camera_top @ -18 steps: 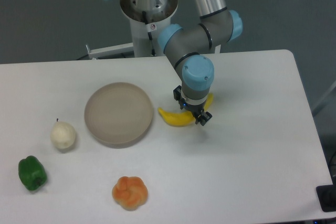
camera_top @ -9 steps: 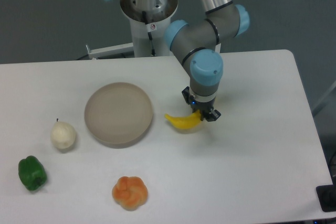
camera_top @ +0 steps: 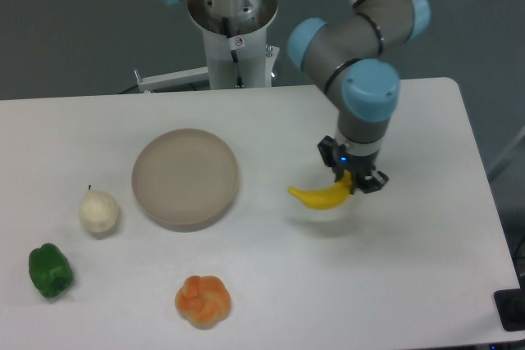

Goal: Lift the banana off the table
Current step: 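Lift the grasped banana up off the table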

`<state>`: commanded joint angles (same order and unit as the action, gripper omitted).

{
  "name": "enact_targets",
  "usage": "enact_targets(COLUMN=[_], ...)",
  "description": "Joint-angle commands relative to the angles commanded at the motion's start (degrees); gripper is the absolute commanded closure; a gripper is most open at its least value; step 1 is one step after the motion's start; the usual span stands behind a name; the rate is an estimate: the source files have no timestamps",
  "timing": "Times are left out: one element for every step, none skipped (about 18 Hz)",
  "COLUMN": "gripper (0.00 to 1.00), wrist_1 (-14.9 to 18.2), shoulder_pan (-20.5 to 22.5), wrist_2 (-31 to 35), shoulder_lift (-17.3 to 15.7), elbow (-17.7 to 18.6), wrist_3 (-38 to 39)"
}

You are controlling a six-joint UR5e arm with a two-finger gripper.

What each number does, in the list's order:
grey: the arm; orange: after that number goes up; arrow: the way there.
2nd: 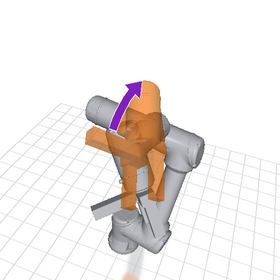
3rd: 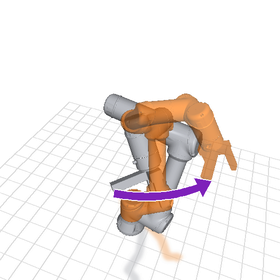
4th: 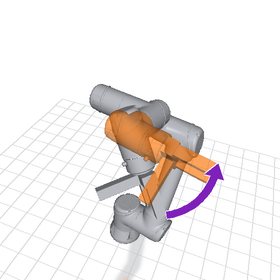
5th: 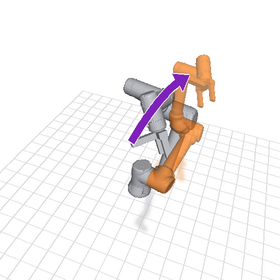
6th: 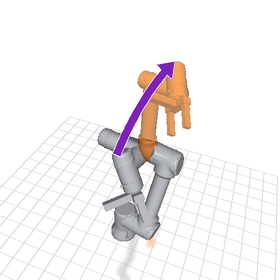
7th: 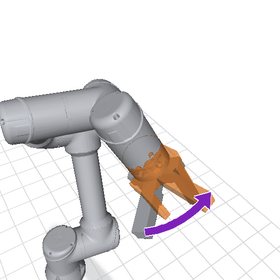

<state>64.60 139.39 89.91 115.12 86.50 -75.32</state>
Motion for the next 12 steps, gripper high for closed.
enact_targets(gripper=[0.95, 0.96, 0.95, 0.95, 0.95, 0.95, 0.95, 0.95, 0.95, 0.95, 0.95, 0.95], wrist_1=[0.09, 0.52, 1.66, 2.28, 2.55, 2.55, 2.55, 2.55, 2.64, 2.73, 2.90, 3.34], shoulder_pan=[0.00, 0.17, 0.70, 1.23, 2.28, 2.46, 2.55, 2.64, 2.64, 2.64, 2.64, 2.64], wrist_2=[0.44, 0.53, 0.53, 0.62, 0.53, 0.53, 0.27, 0.00, 0.00, 0.00, 0.17, 0.26], shoulder_lift=[1.75, 2.47, 2.91, 3.17, 3.44, 3.44, 3.62, 3.62, 3.62, 3.62, 3.62, 3.62], elbow=[-1.93, -3.51, -4.66, -5.37, -5.90, -6.25, -6.60, -6.87, -7.13, -7.13, -7.13, -7.31], wrist_3=[0.00, 0.00, -0.09, -0.61, -0.62, -0.70, -0.79, -0.88, -1.23, -1.67, -1.67, -1.67])
